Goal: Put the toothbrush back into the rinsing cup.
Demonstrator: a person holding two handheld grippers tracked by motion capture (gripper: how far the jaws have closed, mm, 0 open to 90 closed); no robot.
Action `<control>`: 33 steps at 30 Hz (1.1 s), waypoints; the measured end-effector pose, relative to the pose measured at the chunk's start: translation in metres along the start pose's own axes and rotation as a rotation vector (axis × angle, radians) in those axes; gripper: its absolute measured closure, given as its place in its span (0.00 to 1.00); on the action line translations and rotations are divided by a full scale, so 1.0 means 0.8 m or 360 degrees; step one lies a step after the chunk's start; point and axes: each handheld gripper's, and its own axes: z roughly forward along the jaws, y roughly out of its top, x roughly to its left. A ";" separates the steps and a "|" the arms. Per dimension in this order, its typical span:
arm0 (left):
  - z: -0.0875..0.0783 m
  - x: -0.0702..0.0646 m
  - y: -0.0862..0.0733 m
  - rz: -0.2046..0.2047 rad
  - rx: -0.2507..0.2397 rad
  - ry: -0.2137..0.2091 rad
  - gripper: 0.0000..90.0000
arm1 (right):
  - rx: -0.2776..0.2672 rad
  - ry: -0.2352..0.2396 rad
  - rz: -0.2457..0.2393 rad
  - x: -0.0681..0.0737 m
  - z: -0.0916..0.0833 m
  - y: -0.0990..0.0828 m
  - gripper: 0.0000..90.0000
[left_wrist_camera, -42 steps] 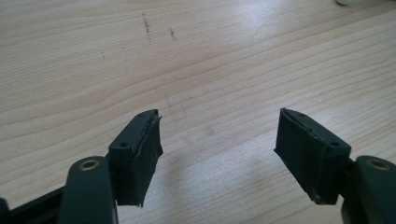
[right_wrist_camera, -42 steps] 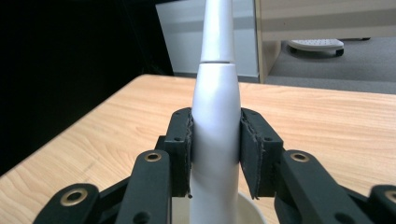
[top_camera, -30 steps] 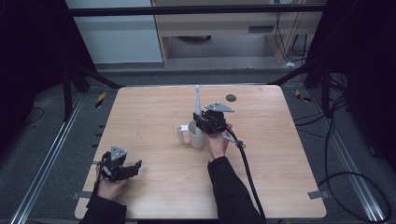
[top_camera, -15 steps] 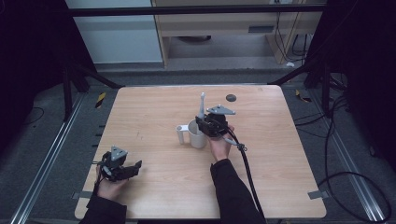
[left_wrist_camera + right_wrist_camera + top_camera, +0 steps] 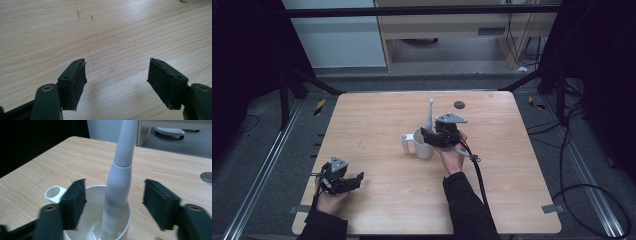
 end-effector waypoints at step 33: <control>0.001 -0.002 0.000 0.0013 0.0006 0.0009 0.30 | 0.0132 -0.0076 -0.0081 -0.062 -0.150 -0.070 0.15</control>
